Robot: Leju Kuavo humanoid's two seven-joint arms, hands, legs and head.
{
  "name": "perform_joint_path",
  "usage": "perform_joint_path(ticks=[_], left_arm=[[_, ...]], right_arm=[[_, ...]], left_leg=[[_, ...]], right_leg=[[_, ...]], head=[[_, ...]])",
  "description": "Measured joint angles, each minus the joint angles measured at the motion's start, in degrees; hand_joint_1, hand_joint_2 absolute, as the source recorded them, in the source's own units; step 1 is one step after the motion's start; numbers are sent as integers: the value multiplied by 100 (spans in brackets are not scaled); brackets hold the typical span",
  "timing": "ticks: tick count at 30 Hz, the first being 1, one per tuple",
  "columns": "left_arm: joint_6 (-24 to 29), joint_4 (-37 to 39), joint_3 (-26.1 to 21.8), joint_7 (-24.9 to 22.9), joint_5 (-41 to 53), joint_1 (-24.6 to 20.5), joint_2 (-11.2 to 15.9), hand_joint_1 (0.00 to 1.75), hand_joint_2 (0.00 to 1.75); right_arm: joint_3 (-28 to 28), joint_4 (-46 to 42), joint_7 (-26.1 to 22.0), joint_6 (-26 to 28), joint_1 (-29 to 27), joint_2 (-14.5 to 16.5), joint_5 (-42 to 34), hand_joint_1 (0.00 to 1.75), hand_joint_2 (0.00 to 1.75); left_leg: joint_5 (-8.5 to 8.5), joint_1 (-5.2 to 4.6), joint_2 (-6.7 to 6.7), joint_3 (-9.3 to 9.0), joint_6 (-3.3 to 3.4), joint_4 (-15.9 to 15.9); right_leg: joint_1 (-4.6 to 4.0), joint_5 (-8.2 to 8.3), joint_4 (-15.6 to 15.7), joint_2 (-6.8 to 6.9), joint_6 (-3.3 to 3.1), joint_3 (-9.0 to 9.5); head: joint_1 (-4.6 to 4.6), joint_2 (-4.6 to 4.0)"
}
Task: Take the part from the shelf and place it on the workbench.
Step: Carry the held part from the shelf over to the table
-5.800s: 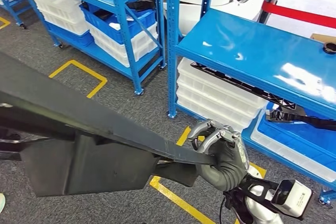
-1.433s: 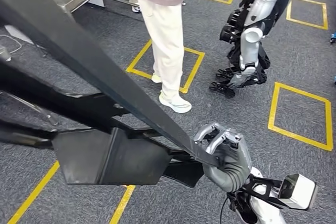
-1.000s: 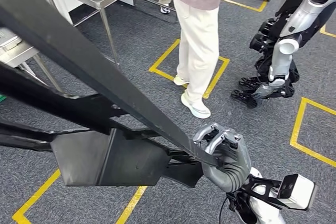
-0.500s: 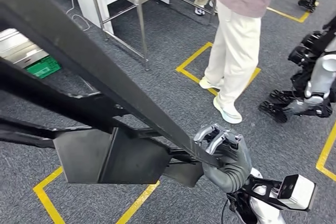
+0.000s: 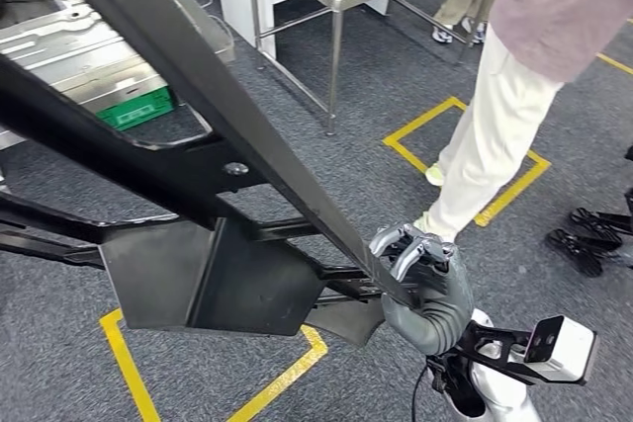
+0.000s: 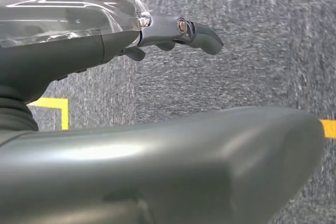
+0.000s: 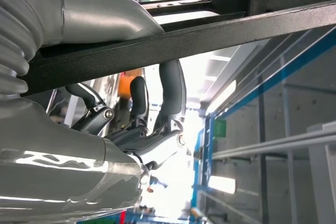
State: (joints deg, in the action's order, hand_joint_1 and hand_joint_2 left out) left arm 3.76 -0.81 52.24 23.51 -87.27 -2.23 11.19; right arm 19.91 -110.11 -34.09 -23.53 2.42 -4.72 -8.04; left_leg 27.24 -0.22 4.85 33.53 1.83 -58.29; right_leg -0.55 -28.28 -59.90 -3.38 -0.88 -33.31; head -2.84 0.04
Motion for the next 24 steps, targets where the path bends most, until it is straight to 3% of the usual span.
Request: perform_joint_path(ticks=[2,4,6,8,10,11,12,14,16,19,20,22,24], left_arm=[[2,0,2,-4,0,7,-31,0,0],[5,2,10,-8,0,24,-40,0,0],[6,5,25,-1,0,22,-42,0,0],[5,7,34,11,0,2,-35,0,0],[5,7,34,17,0,-3,-35,0,0],[7,7,34,16,0,4,-35,0,0],[9,7,34,16,0,10,-31,0,0],[14,6,34,16,0,7,-27,0,0],[13,6,33,16,0,-7,-31,0,0],[13,7,33,18,0,10,-34,0,0],[10,7,35,25,0,16,-33,0,0],[0,7,39,46,0,8,-31,0,0],[-12,7,42,63,0,-9,-34,0,0]], right_arm=[[1,1,6,-3,16,-3,-1,175,175],[2,0,8,-4,28,-3,7,175,175],[3,-2,5,-5,23,3,19,175,175],[1,-2,-1,-5,1,8,27,175,175],[1,-1,-4,-5,-29,10,35,175,175],[3,-1,-5,-6,-41,12,42,175,175],[4,-1,-5,-7,-50,15,49,175,175],[5,-2,-5,-7,-56,21,61,175,175],[6,-3,-6,-7,-53,27,71,175,175],[16,-5,-6,-7,-50,35,86,175,175],[20,-5,-6,-7,-49,38,91,175,175],[25,-6,-5,-7,-49,38,95,175,175],[30,-4,-5,-6,-56,37,94,175,175]], left_leg=[[-11,27,107,26,-27,2],[-10,40,163,44,-79,5],[167,24,-25,148,-137,-218],[520,54,-286,451,-204,-849],[713,126,-386,733,-281,-1424],[658,164,-417,743,-326,-1449],[505,200,-455,639,-372,-1250],[148,231,-633,250,-456,-506],[15,217,-738,37,-409,-69],[30,191,-622,54,-239,-54],[25,189,-578,54,-198,-53],[9,189,-488,50,-128,-46],[5,165,-385,55,-90,-47]], right_leg=[[-22,38,234,-92,-49,98],[-17,61,323,21,-39,141],[19,100,431,165,-37,199],[41,106,469,315,-39,223],[56,90,465,460,-24,224],[69,77,459,526,-5,229],[89,58,443,586,24,236],[122,-5,378,695,119,249],[121,-63,309,776,213,254],[130,-91,304,852,284,288],[148,-148,257,800,303,283],[169,-441,-173,587,321,113],[160,-812,-979,417,302,-262]], head=[[-2,0],[-1,0],[-3,0],[-7,0],[-7,0],[-7,0],[-7,0],[-12,0],[-15,0],[-14,0],[-15,0],[-15,0],[-15,0]])
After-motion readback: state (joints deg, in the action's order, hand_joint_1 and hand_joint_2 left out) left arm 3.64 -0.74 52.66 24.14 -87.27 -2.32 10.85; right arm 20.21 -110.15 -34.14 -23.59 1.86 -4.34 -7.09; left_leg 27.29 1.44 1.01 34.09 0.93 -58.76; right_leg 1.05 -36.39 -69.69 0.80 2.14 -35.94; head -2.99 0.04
